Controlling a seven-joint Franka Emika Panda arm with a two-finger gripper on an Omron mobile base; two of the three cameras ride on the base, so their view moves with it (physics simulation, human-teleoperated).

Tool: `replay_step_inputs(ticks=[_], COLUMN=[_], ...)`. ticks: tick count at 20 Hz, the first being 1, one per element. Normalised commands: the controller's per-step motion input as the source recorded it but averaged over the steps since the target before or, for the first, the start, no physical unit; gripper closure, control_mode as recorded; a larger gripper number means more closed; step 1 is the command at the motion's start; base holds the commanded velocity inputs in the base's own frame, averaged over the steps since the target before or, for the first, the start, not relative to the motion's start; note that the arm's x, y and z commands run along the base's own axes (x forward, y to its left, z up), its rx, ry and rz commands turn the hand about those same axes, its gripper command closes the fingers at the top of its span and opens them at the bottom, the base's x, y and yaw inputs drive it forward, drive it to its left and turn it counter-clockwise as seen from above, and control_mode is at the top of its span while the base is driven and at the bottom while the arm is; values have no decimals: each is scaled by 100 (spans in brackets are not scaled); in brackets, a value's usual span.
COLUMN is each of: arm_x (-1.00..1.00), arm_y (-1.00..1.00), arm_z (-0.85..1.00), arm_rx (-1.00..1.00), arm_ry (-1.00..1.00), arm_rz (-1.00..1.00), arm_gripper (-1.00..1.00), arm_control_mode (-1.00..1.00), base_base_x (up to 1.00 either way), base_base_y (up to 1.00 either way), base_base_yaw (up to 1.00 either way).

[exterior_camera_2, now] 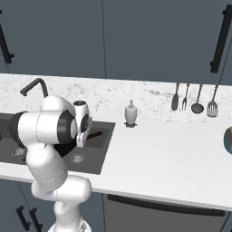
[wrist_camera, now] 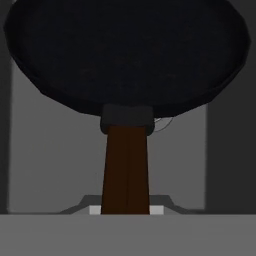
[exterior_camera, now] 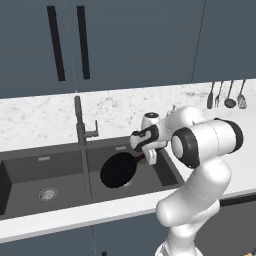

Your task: Pick the pan and sponge and place them into the sink. Then turn on the water.

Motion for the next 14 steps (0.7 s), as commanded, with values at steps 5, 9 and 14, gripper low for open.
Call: replay_step_inputs(ticks=[5, 9, 14], arm_x=[31, 21, 22], arm_y=[26, 36, 23], arm_z=[-32, -31, -30], arm_rx=[-1, -1, 0], arm_ry=[0, 1, 1], arm_rz=[0, 0, 0], arm_gripper=[100, 100, 100], arm_control_mode=[-100, -100, -100], base_base_x=[0, 0, 0], base_base_y=[0, 0, 0], base_base_yaw=[0, 0, 0])
